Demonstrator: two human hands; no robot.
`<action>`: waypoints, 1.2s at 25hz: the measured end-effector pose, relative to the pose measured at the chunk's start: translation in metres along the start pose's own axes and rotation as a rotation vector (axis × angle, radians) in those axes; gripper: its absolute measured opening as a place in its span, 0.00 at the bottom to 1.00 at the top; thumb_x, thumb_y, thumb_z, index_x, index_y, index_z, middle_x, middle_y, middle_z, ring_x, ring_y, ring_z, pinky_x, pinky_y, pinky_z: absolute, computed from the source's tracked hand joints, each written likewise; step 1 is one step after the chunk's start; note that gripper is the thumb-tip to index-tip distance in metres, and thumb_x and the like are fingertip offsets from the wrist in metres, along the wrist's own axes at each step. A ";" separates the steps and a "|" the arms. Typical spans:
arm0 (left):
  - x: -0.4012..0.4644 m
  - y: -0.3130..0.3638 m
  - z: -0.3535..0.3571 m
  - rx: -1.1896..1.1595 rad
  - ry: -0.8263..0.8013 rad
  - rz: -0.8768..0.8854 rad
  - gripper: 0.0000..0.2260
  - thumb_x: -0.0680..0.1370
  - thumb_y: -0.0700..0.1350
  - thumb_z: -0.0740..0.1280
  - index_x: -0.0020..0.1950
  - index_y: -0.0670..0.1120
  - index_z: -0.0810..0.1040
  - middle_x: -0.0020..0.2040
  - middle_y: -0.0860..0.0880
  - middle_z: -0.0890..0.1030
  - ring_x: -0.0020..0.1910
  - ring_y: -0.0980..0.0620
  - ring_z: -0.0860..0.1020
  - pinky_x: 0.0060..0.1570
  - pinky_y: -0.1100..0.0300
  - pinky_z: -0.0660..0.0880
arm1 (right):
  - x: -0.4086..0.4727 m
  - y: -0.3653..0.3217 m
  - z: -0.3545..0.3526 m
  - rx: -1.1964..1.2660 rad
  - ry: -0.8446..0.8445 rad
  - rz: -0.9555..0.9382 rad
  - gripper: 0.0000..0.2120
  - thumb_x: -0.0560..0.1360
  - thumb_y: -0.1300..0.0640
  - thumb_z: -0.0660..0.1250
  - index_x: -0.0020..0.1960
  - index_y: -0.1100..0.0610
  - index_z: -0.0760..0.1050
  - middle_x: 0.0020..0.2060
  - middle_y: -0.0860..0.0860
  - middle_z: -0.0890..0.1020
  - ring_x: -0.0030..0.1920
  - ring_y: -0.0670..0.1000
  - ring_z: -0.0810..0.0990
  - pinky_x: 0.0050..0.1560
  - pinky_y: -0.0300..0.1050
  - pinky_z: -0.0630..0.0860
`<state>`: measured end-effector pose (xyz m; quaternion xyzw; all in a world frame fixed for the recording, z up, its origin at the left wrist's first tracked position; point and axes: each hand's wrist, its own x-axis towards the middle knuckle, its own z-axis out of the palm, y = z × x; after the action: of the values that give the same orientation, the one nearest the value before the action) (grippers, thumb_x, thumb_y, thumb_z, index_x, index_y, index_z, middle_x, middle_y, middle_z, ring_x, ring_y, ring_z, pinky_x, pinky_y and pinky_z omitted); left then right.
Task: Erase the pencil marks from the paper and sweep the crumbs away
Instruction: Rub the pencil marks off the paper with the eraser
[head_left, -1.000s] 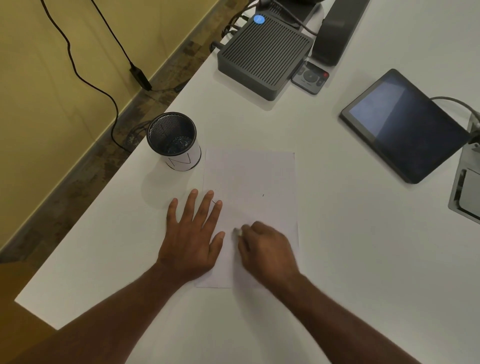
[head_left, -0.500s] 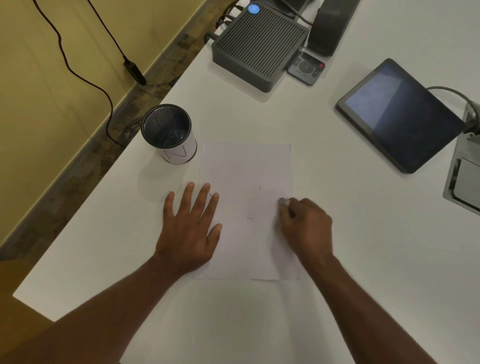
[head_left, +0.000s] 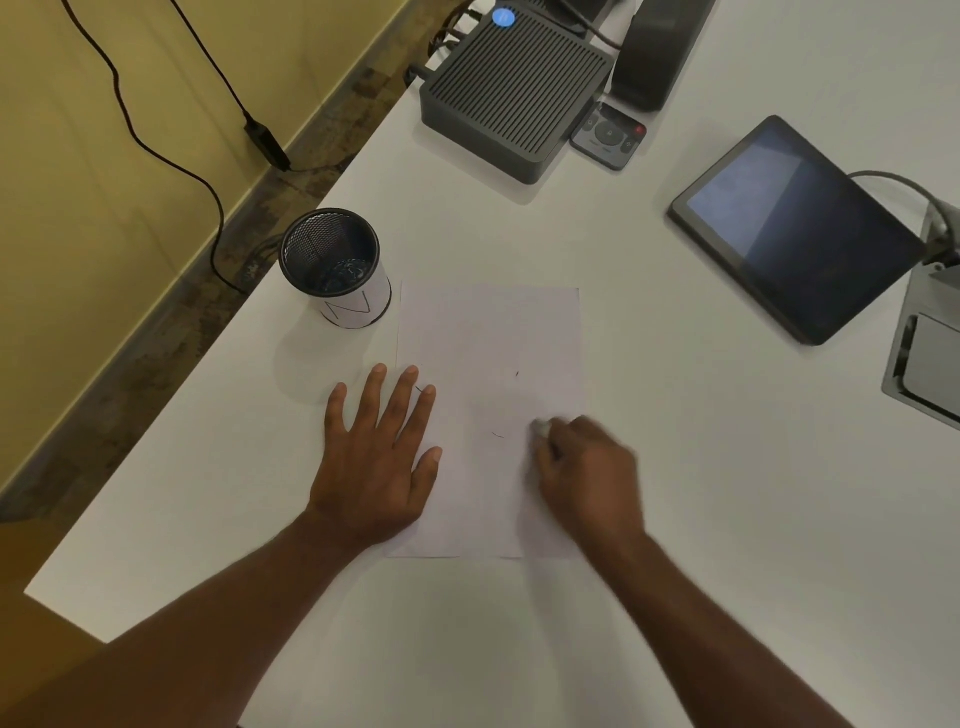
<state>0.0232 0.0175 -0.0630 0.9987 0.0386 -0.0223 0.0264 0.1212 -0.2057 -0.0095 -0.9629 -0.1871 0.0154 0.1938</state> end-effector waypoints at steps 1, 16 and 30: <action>0.000 0.000 0.000 0.002 -0.002 0.000 0.30 0.84 0.59 0.51 0.84 0.46 0.58 0.85 0.42 0.57 0.83 0.35 0.56 0.77 0.29 0.54 | -0.019 -0.011 0.008 0.022 -0.045 -0.110 0.13 0.77 0.55 0.67 0.34 0.56 0.73 0.29 0.51 0.74 0.28 0.56 0.74 0.27 0.43 0.64; 0.001 0.001 -0.004 -0.006 -0.041 -0.012 0.30 0.84 0.59 0.49 0.83 0.46 0.59 0.84 0.42 0.58 0.83 0.36 0.56 0.76 0.29 0.56 | 0.052 -0.003 -0.002 0.047 0.081 0.062 0.17 0.77 0.56 0.66 0.30 0.56 0.70 0.27 0.52 0.72 0.27 0.56 0.71 0.28 0.44 0.67; 0.000 0.002 -0.007 -0.025 -0.066 -0.004 0.30 0.84 0.59 0.50 0.84 0.46 0.59 0.85 0.42 0.57 0.83 0.36 0.55 0.75 0.28 0.57 | 0.047 -0.020 0.013 0.047 -0.083 -0.208 0.13 0.77 0.57 0.67 0.33 0.57 0.74 0.29 0.52 0.75 0.27 0.56 0.74 0.26 0.45 0.72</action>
<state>0.0239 0.0160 -0.0561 0.9969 0.0401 -0.0546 0.0400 0.1562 -0.1671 -0.0122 -0.9319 -0.2937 0.0395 0.2090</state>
